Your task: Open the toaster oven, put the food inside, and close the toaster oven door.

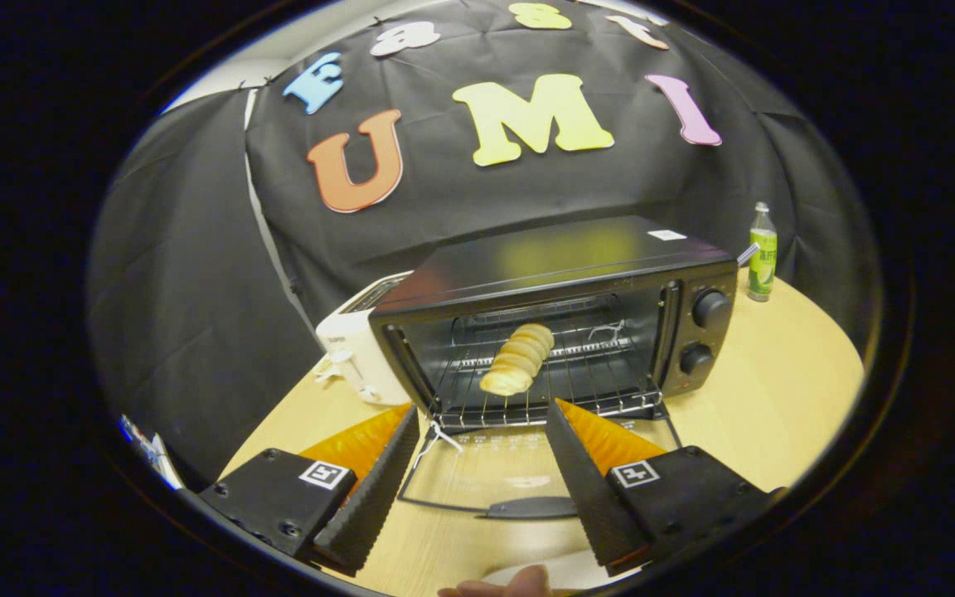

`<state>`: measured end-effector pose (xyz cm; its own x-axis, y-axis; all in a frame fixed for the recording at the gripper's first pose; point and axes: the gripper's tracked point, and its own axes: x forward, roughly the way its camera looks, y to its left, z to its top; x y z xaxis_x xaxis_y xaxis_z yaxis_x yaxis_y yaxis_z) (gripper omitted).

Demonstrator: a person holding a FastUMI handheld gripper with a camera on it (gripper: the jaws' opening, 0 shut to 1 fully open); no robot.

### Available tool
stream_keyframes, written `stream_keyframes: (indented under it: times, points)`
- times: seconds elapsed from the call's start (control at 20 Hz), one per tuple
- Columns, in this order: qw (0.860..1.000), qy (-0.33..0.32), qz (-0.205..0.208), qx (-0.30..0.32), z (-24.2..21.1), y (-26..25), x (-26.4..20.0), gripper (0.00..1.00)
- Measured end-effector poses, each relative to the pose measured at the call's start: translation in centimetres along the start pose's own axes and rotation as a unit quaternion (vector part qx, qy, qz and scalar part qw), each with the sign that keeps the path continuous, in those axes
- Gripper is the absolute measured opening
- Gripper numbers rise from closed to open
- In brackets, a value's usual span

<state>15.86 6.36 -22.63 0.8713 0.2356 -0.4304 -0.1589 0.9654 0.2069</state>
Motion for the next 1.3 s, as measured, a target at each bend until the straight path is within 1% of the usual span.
stream_keyframes:
  times: [0.2, 0.35, 0.45, 0.75, 0.95, 1.1, 1.3]
  points:
    - [1.0, -0.004, -0.004, -0.031, -0.8, -0.8, -5.0, 1.0]
    - [0.999, 0.001, -0.015, -0.051, -2.4, -1.8, -6.6, 1.0]
    - [0.998, 0.025, -0.012, -0.054, -4.4, -2.1, -6.8, 1.0]
    - [0.994, 0.093, -0.019, -0.054, -10.2, -2.9, -4.1, 1.0]
    - [0.991, 0.118, -0.034, -0.059, -12.4, -3.4, -1.8, 1.0]
    - [0.987, 0.14, -0.064, -0.053, -13.5, -4.6, -0.3, 1.0]
    - [0.979, 0.174, -0.088, -0.058, -15.1, -4.9, 1.2, 1.0]
